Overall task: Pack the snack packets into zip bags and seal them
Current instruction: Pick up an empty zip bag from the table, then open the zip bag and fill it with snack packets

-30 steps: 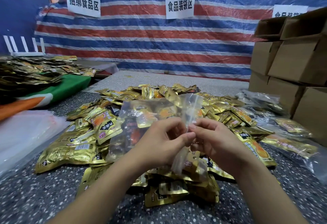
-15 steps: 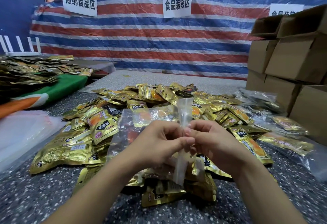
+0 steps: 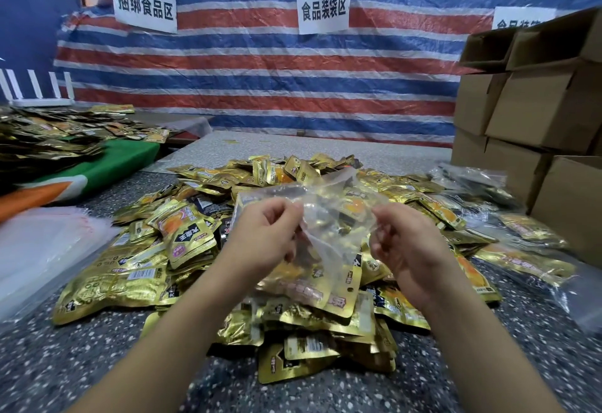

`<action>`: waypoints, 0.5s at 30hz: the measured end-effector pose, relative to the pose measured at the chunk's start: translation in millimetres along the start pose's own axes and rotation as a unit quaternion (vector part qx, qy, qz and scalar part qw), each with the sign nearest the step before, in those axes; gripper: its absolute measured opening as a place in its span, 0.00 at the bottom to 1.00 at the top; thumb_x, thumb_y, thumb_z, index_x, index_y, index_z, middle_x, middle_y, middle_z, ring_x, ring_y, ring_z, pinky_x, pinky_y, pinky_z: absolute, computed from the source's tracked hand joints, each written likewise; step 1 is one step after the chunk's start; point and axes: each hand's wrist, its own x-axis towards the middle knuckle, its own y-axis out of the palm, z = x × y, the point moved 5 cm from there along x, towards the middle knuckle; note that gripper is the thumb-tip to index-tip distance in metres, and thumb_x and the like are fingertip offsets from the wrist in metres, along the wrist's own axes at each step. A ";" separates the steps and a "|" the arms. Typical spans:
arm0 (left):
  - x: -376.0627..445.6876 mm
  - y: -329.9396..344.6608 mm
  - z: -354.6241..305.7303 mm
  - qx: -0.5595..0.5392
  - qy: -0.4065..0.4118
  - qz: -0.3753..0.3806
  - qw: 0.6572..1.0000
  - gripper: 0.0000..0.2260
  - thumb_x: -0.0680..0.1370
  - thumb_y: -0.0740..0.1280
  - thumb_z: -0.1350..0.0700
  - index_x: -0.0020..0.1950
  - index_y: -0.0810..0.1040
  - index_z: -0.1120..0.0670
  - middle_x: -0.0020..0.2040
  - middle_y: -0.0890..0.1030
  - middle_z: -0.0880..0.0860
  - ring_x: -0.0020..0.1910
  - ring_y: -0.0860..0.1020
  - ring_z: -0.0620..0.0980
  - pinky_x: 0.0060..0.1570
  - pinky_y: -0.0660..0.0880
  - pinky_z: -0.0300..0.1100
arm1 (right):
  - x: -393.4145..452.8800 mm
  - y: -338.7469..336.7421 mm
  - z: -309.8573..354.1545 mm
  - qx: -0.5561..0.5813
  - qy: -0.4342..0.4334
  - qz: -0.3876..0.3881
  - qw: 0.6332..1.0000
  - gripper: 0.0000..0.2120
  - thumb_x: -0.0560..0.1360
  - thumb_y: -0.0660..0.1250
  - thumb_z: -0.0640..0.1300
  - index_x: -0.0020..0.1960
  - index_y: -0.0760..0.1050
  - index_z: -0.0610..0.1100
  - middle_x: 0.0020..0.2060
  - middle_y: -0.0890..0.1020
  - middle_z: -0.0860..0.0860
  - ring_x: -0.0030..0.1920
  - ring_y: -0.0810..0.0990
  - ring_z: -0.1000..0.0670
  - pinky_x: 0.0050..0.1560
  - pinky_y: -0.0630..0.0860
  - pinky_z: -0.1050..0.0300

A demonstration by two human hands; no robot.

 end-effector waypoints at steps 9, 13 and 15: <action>-22.5 25.2 -15.5 0.185 0.196 0.108 0.957 0.09 0.78 0.63 0.41 0.57 0.71 0.31 0.37 0.77 0.46 0.29 0.72 0.40 0.28 0.69 0.34 | -0.2 5.9 -12.2 -0.092 -0.027 -0.056 0.994 0.11 0.79 0.64 0.39 0.44 0.72 0.30 0.33 0.73 0.43 0.31 0.74 0.46 0.33 0.73 0.54; -44.0 43.1 -26.2 0.312 0.308 0.166 0.884 0.23 0.72 0.65 0.30 0.63 0.72 0.39 0.32 0.69 0.41 0.31 0.68 0.37 0.30 0.62 0.28 | 1.2 5.9 -16.5 -0.088 -0.027 -0.077 0.993 0.16 0.76 0.63 0.34 0.31 0.68 0.44 0.22 0.67 0.52 0.22 0.66 0.53 0.22 0.67 0.63; -47.5 46.2 -26.6 0.372 0.325 0.156 0.856 0.22 0.72 0.65 0.30 0.61 0.72 0.41 0.31 0.67 0.35 0.31 0.68 0.34 0.31 0.61 0.27 | 2.1 5.3 -19.1 -0.076 -0.013 -0.078 0.994 0.16 0.77 0.62 0.34 0.31 0.68 0.44 0.21 0.67 0.51 0.20 0.67 0.54 0.22 0.68 0.64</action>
